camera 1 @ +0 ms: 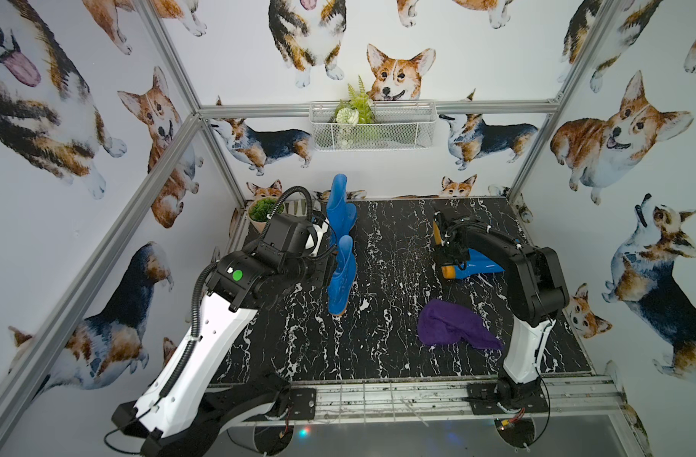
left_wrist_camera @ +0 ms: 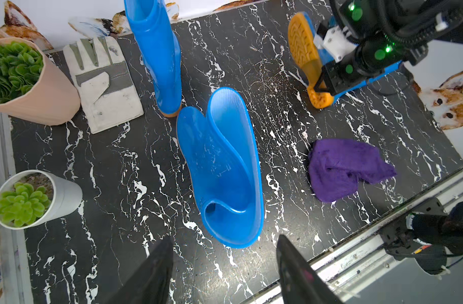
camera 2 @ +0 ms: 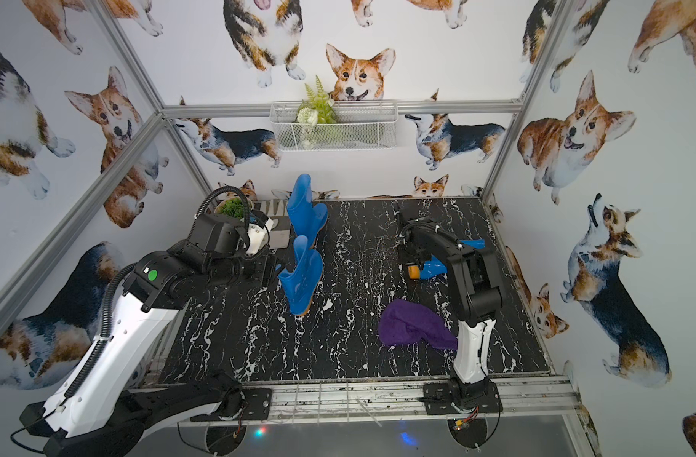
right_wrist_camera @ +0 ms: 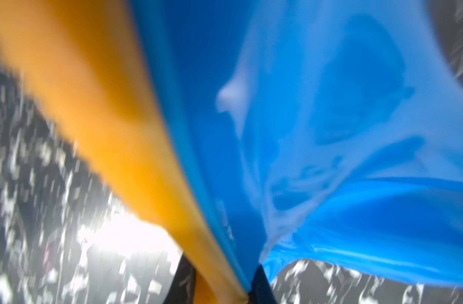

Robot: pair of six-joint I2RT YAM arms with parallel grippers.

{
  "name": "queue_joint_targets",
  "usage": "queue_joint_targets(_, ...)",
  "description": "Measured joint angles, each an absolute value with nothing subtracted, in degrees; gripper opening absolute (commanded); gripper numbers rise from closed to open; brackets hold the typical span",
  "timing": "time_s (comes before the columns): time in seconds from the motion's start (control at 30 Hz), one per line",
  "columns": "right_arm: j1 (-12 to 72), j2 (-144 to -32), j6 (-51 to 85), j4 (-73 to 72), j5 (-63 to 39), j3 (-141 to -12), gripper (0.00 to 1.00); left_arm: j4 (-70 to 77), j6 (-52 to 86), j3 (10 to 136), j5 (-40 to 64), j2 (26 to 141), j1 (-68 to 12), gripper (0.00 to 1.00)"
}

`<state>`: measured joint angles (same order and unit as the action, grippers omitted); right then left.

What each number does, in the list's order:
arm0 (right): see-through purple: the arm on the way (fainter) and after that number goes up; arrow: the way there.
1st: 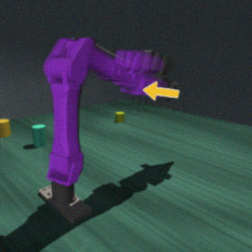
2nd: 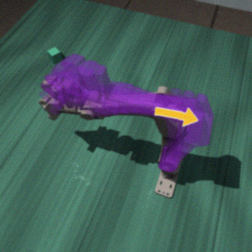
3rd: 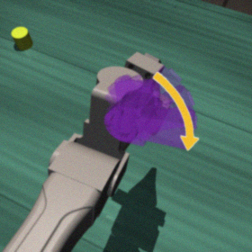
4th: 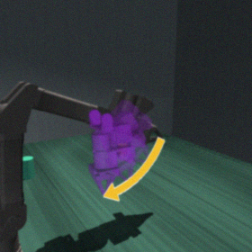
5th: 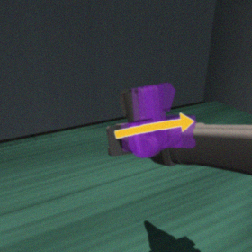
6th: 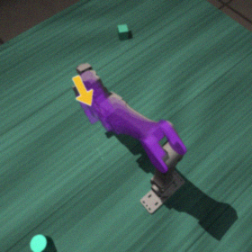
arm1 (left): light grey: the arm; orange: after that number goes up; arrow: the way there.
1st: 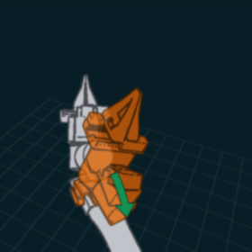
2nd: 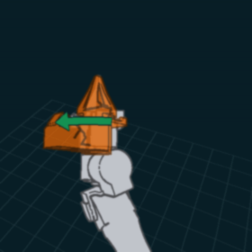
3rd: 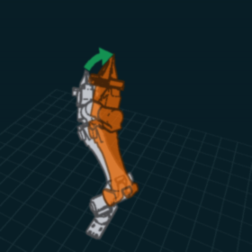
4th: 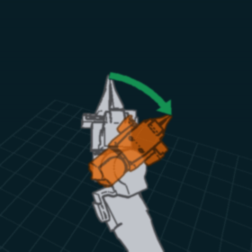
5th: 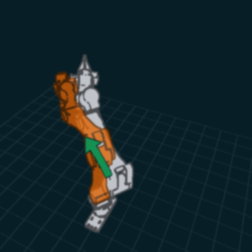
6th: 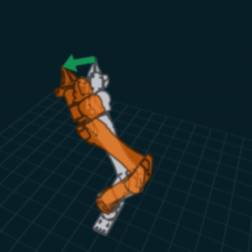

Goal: Wipe the rubber boots with a cloth
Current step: Move the rubber boot to the center of the board.

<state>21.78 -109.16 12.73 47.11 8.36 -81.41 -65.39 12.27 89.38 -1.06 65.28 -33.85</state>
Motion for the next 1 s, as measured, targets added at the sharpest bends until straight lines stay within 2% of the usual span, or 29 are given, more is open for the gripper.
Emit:
queue_joint_targets(0.27,31.4,-100.16,21.56,45.95,1.3,-70.61,0.02,-63.7,13.69,89.3,-0.34,65.28,-35.35,0.63)
queue_joint_targets(0.43,36.47,-95.83,28.88,45.71,-2.26,-67.48,0.04,-62.92,14.15,88.86,-0.32,65.58,-36.97,0.63)
queue_joint_targets(0.5,37.26,-93.97,31.16,45.5,-3.64,-67.48,0.09,-62.63,14.35,89.1,-0.36,65.93,-38.19,0.63)
queue_joint_targets(0.63,37.52,-91.81,33.56,45.01,-3.62,-67.72,0.25,-62.65,14.55,90.76,-1.21,66.52,-40.1,0.63)
queue_joint_targets(0.7,37.56,-90.98,34.52,44.95,-4.14,-67.7,0.53,-62.57,14.55,91.48,-1.83,66.63,-41.1,0.63)
queue_joint_targets(0.77,37.6,-89.14,35.48,44.91,-4.49,-67.11,0.72,-62.54,14.61,91.7,-2.2,66.65,-42.19,0.63)
queue_joint_targets(0.87,37.63,-84.55,36.97,45.06,-3.16,-65.47,0.85,-62.57,14.94,91.7,-2.94,66.85,-43.81,0.63)
queue_joint_targets(0.93,37.85,-81.73,38.02,46.13,-1.28,-64.07,1.0,-62.5,15.18,91.53,-3.38,67.0,-44.69,0.63)
queue_joint_targets(1.0,37.85,-77.58,39.55,49.15,1.43,-61.17,1.0,-62.5,15.22,91.15,-3.53,67.33,-45.74,0.63)
